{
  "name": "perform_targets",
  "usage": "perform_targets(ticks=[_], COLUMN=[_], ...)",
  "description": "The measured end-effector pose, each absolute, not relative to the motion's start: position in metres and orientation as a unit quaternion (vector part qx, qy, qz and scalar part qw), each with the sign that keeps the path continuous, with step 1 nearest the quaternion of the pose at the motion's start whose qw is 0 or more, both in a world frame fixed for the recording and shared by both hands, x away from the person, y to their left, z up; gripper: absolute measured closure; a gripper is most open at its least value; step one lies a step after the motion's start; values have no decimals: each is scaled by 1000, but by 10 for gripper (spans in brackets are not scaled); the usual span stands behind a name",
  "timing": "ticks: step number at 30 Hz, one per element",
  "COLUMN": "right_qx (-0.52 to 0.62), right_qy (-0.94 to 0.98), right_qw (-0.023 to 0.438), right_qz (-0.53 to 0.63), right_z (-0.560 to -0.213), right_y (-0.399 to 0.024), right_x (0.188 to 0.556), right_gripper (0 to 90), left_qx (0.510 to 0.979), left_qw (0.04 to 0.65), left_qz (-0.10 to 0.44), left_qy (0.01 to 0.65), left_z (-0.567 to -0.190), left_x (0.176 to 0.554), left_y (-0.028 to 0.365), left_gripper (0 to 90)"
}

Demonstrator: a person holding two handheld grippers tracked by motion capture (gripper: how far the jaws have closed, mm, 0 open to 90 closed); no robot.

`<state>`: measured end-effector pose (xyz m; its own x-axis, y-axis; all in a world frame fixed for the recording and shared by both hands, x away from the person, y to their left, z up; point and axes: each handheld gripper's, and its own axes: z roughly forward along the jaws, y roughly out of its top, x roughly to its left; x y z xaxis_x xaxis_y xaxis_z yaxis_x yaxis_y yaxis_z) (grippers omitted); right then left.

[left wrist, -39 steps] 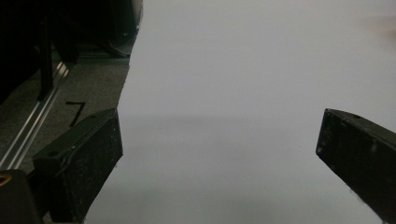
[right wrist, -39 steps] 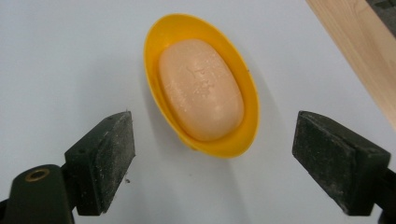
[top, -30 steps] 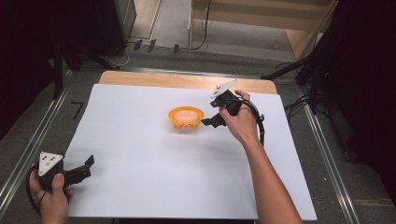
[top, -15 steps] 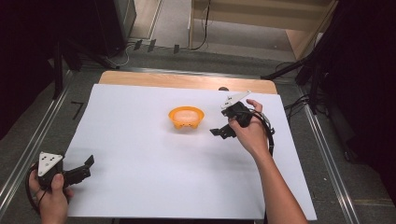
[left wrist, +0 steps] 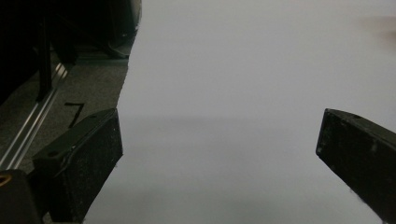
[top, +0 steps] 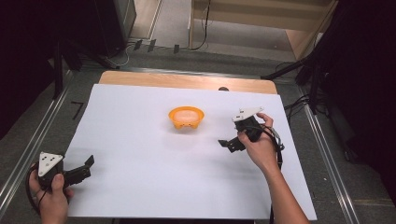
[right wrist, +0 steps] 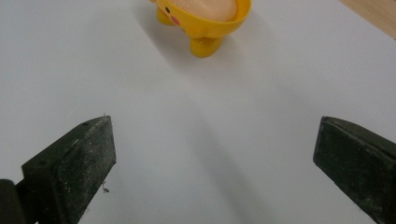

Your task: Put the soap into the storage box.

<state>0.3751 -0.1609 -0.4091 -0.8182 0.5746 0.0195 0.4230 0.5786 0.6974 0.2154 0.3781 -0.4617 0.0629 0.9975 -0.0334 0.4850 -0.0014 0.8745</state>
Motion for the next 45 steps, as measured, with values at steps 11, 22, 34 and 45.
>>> perform_targets(ticks=[11,22,34,45], right_qx=[311,341,378,424], right_qy=[861,841,806,767], right_qw=[128,149,182,196], right_qz=[381,394,418,440], right_z=[-428,-444,-458,-471], right_y=[-189,-219,-259,-303], right_x=[352,329,293,262], right_gripper=[0,0,0,0], left_qx=[620,614,612,612], left_qw=[381,384,383,382], left_qz=[339,342,344,346], left_qy=[596,599,600,600], left_z=[-462,-462,-462,-462], left_x=[215,214,213,213], left_y=[379,379,379,378], left_gripper=[12,12,12,12])
